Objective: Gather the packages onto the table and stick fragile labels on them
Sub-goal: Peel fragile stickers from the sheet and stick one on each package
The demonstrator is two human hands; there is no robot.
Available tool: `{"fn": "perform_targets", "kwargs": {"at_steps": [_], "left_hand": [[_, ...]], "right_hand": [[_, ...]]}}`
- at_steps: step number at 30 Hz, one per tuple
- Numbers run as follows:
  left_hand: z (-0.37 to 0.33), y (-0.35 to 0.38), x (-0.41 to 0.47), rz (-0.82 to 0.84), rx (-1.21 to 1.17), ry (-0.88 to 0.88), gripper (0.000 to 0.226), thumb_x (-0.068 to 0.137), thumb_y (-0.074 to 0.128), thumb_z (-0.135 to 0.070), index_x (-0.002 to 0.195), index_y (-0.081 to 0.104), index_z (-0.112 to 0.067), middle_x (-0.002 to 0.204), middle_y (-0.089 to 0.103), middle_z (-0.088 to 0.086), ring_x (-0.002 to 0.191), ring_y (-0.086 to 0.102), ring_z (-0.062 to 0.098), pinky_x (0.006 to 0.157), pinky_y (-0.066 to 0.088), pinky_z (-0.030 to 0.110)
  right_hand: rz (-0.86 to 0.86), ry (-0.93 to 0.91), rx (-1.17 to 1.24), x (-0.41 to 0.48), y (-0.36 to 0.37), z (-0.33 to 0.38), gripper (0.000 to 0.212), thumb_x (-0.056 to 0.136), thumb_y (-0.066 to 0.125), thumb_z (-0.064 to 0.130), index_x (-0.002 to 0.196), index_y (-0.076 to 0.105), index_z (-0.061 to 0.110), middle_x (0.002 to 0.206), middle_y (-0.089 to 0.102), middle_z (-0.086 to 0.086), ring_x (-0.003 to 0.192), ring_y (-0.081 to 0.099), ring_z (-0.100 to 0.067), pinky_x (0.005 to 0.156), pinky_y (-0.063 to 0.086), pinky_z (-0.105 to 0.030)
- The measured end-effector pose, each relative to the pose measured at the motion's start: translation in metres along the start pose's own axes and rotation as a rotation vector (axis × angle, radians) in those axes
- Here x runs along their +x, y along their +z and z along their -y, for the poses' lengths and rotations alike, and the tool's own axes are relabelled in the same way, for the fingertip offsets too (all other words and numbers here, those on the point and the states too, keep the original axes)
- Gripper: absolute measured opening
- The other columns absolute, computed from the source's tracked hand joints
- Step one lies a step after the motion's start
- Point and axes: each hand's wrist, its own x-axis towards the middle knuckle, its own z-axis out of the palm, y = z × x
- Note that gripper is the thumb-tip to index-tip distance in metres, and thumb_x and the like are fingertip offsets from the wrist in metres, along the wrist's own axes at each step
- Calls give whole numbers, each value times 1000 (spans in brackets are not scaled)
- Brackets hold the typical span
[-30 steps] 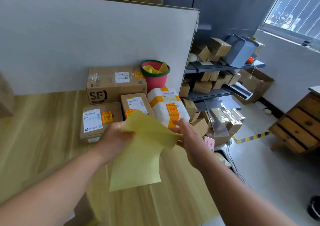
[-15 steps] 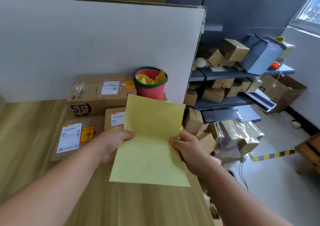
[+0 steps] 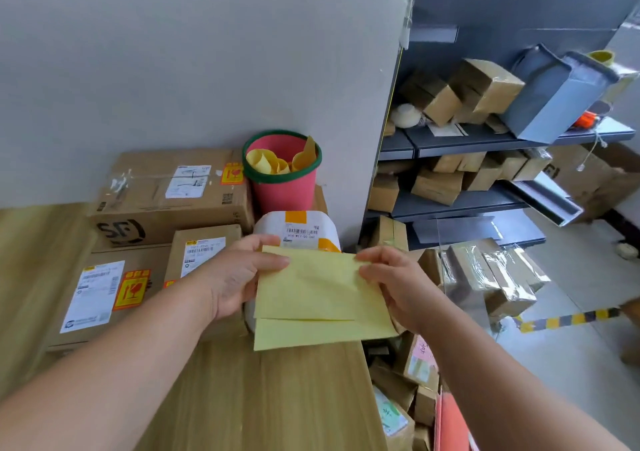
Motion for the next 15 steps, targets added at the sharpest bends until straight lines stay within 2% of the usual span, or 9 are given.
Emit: {"fn": "perform_targets", "kwargs": {"at_steps": [2,4,6,9,12,15], "left_hand": [[-3,8,4,4,-49,-23,41,77,65,4,116,60,-6,106,69,20,98,66,33,88,51,45],[-4,14,10,30,-23,-78,36,81,63,2,116,61,-3,107,70,20,101,66,34,89,51,48],[-3,17,18,-24,46,-81,30,84,60,3,114,62,-4,104,70,18,100,66,34,89,51,48],[-10,20,30,-114,76,8,25,87,57,5,107,62,-10,101,70,15,96,65,33,86,52,43],[-19,18,37,-125,194,134,21,86,59,5,90,64,-16,88,70,7,85,66,25,72,53,34],[-24,15,44,-171,323,265,24,83,63,6,74,59,-15,71,63,1,68,58,16,57,45,24]], "right_hand": [[-76,-68,-46,10,-2,3,35,87,61,-4,116,58,14,94,62,-10,82,62,-23,81,55,-40],[-135,-119,0,18,-3,7,45,86,61,-7,122,52,19,84,62,-4,77,63,-17,71,56,-33],[-146,-118,53,26,-5,10,50,86,63,-5,127,49,20,92,66,-8,83,66,-21,69,54,-31],[-33,-10,88,35,-9,13,38,86,65,3,122,54,11,107,70,-13,95,69,-29,83,57,-42],[-21,15,-78,41,-9,17,20,87,65,2,107,62,3,98,72,-12,87,69,-25,82,57,-39],[-93,-46,-71,54,-8,21,18,87,62,-2,103,64,3,93,69,-10,82,64,-22,82,55,-40]]}}
